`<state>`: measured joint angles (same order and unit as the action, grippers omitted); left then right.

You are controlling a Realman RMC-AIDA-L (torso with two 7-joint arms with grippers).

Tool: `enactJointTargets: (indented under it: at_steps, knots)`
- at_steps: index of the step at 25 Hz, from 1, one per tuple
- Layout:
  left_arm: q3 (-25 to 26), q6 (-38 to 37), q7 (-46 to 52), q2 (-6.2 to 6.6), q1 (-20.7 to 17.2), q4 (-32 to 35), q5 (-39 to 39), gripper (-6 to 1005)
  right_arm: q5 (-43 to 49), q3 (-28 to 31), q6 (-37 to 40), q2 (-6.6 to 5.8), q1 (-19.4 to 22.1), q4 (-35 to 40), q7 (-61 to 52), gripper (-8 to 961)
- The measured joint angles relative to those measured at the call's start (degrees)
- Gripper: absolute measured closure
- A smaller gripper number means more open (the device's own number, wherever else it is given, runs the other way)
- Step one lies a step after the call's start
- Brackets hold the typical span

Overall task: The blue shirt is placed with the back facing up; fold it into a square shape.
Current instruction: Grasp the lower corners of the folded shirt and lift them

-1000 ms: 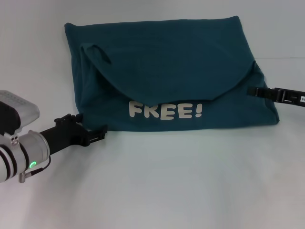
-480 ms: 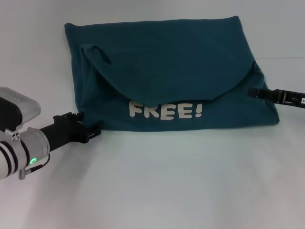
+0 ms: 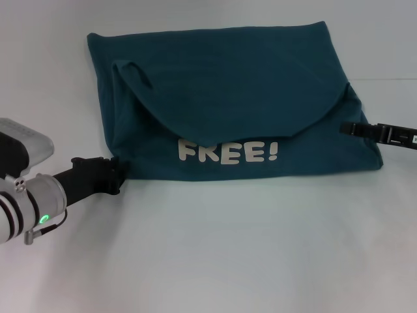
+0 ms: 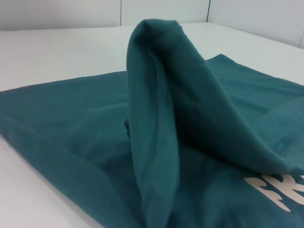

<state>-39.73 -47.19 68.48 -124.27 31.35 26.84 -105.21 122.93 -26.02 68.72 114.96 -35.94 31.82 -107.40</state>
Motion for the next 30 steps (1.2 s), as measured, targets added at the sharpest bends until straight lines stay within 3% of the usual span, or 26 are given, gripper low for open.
enactJointTargets:
  at_steps: [6, 10, 16, 21, 26, 30]
  knots:
    - [-0.15, 0.72, 0.22, 0.00, -0.10, 0.13, 0.00, 817, 0.00, -0.18, 0.02, -0.43, 0.43, 0.00, -0.03, 380]
    - [-0.60, 0.77, 0.34, 0.06, -0.02, 0.13, 0.00, 967, 0.41, -0.53, -0.01, -1.43, 1.07, 0.00, -0.62, 380]
    - [-0.93, 0.13, 1.00, 0.14, -0.17, 0.68, -0.09, 976, 1.92, -0.70, -0.66, -2.34, 1.47, 0.00, -2.15, 380]
    - [-1.70, 0.02, 1.80, 0.17, -0.32, 1.12, -0.52, 977, 5.42, -0.81, -0.95, -2.40, 0.92, 0.00, -3.88, 380]
    - [-1.76, -0.01, 1.87, 0.17, -0.27, 1.36, -0.79, 977, 5.83, -2.20, -4.89, -1.44, 0.71, -0.18, -4.04, 380]
    - [-1.76, 0.03, 2.24, 0.18, -0.11, 1.37, -0.84, 976, 5.84, -4.51, -10.53, 0.39, 0.58, -0.41, -3.74, 383]
